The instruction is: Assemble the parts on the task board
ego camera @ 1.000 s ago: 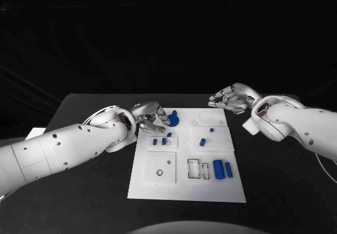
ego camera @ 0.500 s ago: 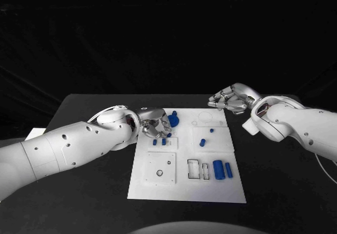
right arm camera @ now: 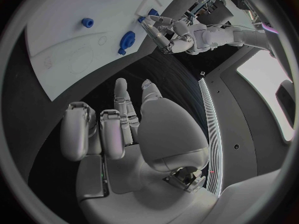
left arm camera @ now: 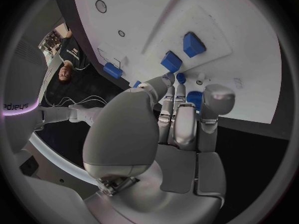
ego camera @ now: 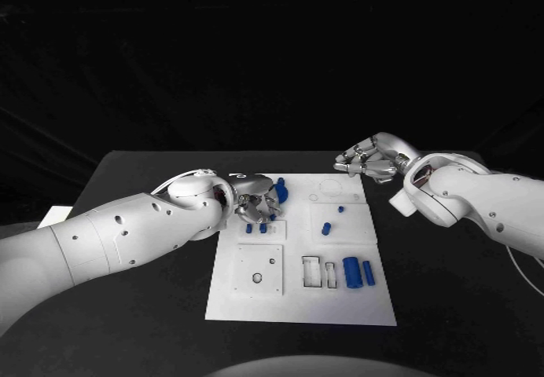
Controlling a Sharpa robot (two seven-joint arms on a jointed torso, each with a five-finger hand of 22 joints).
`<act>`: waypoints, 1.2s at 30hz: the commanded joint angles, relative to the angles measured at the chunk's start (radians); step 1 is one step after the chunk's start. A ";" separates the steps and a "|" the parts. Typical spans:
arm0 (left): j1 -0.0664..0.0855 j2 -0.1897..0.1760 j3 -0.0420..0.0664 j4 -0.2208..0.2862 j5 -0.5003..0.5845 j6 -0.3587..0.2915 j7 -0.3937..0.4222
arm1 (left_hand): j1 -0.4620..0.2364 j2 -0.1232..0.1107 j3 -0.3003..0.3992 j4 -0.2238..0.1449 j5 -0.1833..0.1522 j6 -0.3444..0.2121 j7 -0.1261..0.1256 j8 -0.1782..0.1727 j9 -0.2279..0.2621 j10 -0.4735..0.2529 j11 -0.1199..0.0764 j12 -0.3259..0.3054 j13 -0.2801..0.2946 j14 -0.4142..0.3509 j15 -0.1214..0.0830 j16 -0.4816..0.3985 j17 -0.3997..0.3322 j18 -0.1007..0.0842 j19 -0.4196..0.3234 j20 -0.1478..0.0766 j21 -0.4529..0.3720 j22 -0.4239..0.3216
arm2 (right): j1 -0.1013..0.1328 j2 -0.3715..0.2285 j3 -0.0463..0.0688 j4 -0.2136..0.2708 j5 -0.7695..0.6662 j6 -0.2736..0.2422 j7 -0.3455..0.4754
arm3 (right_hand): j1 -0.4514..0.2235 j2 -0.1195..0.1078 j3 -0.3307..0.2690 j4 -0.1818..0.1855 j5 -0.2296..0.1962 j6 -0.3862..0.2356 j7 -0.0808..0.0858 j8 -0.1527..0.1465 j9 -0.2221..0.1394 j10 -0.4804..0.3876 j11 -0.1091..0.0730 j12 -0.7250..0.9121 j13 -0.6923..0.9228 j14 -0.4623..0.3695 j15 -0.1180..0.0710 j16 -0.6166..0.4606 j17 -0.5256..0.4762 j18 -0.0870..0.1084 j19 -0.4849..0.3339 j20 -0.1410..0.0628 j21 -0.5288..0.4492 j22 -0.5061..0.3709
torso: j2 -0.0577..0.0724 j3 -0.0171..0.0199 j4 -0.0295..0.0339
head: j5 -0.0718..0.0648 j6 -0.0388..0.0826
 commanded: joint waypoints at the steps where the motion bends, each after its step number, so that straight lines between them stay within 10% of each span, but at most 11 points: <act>1: 0.002 0.006 0.000 -0.005 -0.024 0.034 -0.042 | 0.003 0.009 0.008 -0.003 0.001 0.008 0.002 -0.004 -0.001 0.005 0.001 0.002 0.001 0.013 -0.003 0.005 0.001 0.012 0.008 0.003 0.002 0.001 | -0.001 0.001 0.000 0.002 -0.001 0.000 0.012 | 0.003 0.007 -0.004 0.000 0.001 0.006 0.000 -0.006 -0.001 0.005 0.001 -0.003 -0.001 0.074 -0.004 -0.007 0.125 0.007 -0.004 0.000 -0.006 0.000 | -0.001 0.0008 0.0004 | 0.001 0.000; 36: 0.004 0.017 -0.001 -0.019 -0.029 0.054 -0.084 | -0.004 0.007 0.034 -0.012 0.010 0.007 0.012 -0.014 -0.007 0.004 0.009 -0.002 -0.001 0.013 0.009 0.007 -0.001 0.006 0.016 0.009 0.017 0.018 | -0.001 0.002 0.000 0.003 0.001 0.000 0.012 | 0.003 0.006 -0.007 0.001 0.001 0.004 0.001 -0.008 -0.002 0.007 0.002 -0.011 -0.010 0.074 -0.003 -0.009 0.123 0.007 -0.005 0.000 -0.006 -0.001 | 0.000 0.0004 0.0003 | -0.004 -0.002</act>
